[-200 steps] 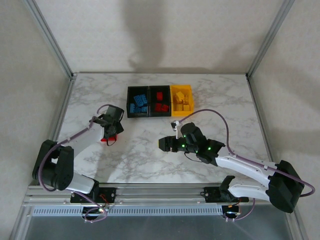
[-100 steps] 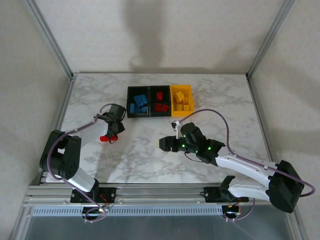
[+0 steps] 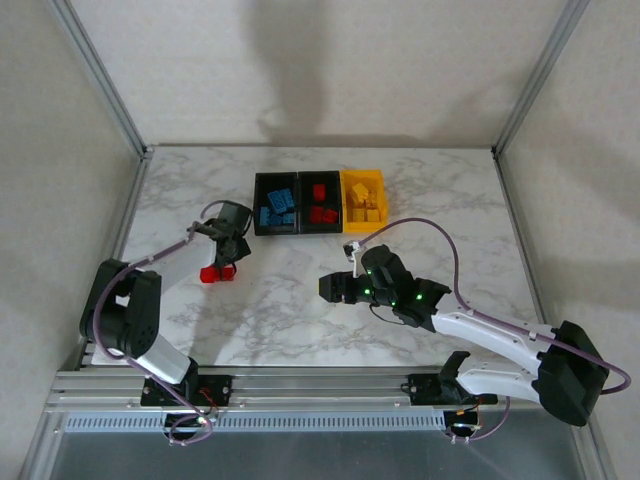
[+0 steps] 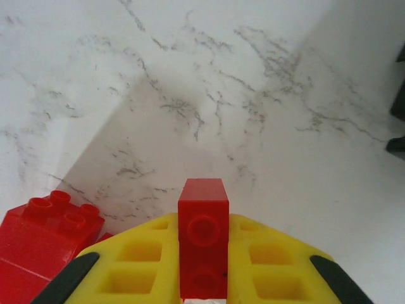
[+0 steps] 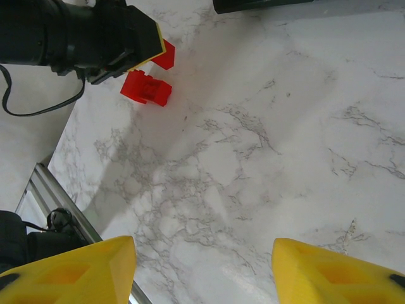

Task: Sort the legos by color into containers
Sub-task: Pick up the lego from the middle-left of the table.

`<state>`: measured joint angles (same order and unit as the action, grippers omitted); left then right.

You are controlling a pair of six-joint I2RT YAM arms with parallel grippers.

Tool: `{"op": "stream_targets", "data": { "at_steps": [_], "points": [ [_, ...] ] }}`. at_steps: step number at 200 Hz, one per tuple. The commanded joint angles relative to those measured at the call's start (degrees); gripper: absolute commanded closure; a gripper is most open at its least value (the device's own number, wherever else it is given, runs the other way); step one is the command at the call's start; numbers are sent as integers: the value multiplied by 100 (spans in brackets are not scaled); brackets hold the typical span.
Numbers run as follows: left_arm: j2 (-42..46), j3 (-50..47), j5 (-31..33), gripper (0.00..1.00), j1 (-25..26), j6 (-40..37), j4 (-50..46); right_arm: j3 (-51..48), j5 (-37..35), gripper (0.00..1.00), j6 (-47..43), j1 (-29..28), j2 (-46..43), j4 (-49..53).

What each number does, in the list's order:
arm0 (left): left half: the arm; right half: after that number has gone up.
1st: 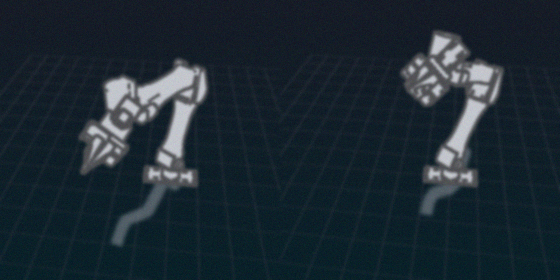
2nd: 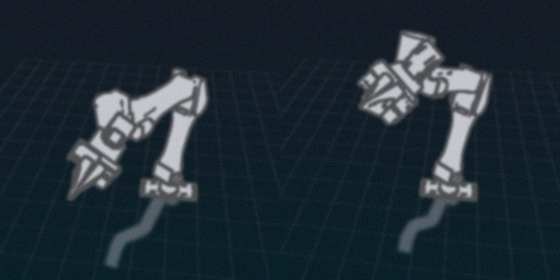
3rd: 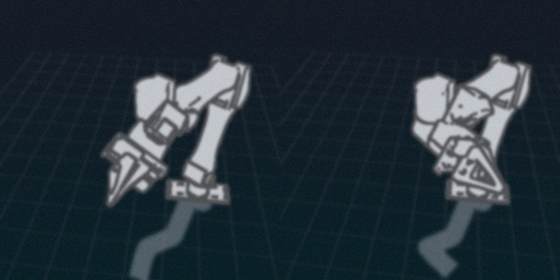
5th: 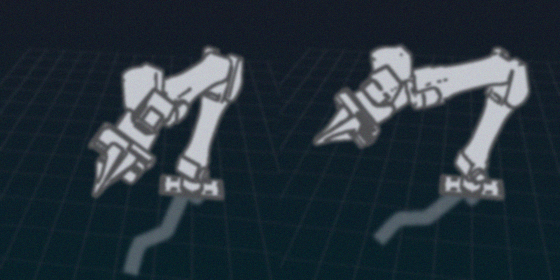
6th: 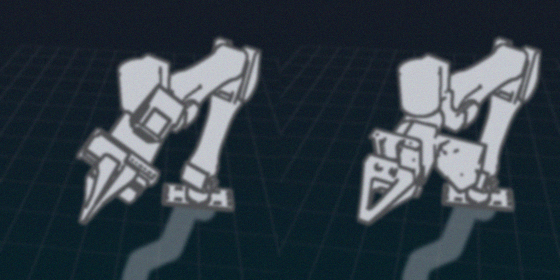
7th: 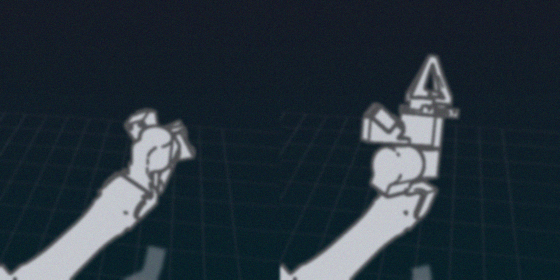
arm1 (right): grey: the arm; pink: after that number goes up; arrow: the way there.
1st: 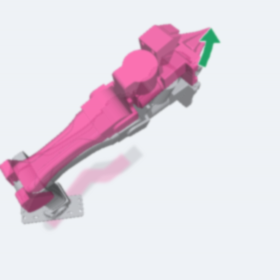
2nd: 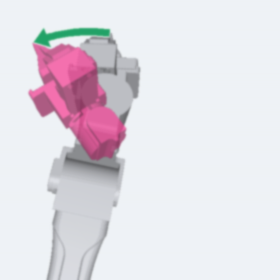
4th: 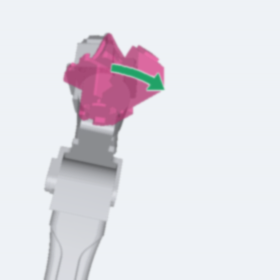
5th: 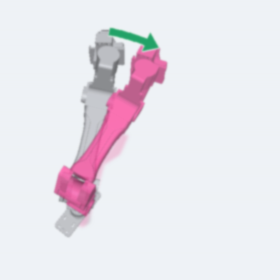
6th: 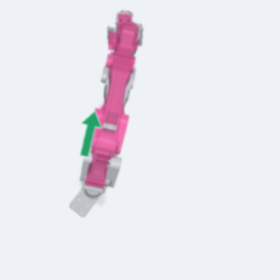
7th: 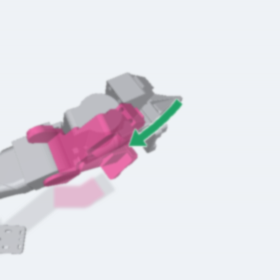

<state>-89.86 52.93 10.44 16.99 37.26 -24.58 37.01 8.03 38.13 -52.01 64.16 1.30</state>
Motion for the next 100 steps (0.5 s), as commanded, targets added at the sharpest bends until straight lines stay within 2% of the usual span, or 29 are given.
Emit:
{"op": "stream_targets", "data": {
  "at_steps": [1,50,100],
  "points": [
    [411,159,-127,90,-16,-148,-261,227,-165,41,-130,-7,-141,107],
    [937,357,-401,91,542,4,-476,224,-220,41,-9,305,-436,242],
    [658,1097,-307,92,1404,222,-600,125,-319,41,155,610,-820,480]
  ]
}}
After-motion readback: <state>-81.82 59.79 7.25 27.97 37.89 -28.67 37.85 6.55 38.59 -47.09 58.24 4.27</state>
